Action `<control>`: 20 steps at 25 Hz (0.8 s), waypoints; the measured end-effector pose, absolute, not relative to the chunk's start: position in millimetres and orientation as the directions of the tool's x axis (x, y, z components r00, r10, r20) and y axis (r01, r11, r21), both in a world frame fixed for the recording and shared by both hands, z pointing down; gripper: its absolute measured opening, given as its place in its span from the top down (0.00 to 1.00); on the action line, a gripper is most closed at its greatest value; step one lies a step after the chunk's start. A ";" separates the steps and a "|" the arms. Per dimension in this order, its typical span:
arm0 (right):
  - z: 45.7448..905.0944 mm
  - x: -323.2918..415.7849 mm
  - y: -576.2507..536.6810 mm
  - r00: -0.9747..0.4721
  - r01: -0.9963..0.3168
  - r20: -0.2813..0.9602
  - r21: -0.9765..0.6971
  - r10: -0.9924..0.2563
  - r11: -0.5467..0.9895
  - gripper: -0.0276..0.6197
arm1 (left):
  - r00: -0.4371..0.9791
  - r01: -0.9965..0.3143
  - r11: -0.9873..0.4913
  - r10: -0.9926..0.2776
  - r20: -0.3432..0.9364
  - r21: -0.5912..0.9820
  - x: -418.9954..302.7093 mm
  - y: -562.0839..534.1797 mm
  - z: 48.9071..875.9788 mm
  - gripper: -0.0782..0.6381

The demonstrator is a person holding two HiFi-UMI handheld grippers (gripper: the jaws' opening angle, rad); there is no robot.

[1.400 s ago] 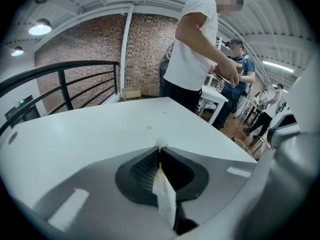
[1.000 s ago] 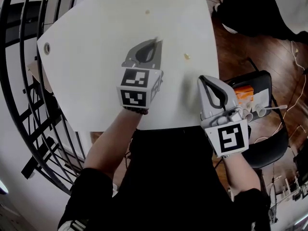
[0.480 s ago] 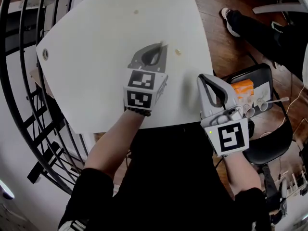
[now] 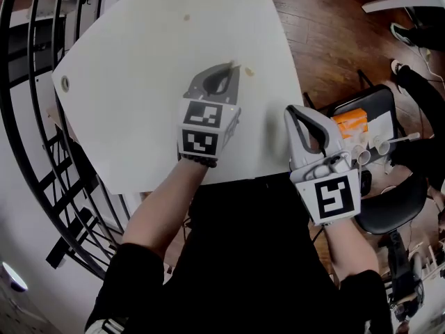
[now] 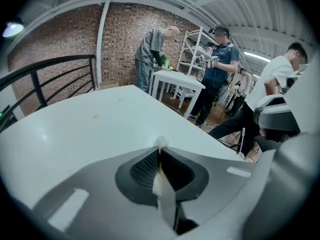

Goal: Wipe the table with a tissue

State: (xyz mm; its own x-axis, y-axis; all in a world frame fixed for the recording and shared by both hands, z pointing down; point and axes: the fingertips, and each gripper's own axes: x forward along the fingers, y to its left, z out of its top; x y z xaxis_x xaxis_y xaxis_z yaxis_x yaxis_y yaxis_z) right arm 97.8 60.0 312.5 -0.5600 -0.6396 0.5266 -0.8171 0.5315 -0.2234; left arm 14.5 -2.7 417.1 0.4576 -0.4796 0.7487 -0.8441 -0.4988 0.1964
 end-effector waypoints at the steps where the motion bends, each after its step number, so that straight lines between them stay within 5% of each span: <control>1: 312.7 98.5 60.4 -0.559 -0.818 0.527 -0.224 -0.641 0.529 0.97 | 0.462 -0.841 -0.503 -0.479 0.746 0.197 16.3 -1.8 417.4 0.85; 20: 307.5 110.8 67.8 -0.537 -0.837 0.517 -0.226 -0.667 0.499 0.97 | 0.494 -0.805 -0.553 -0.426 0.758 0.214 41.0 14.4 416.5 0.85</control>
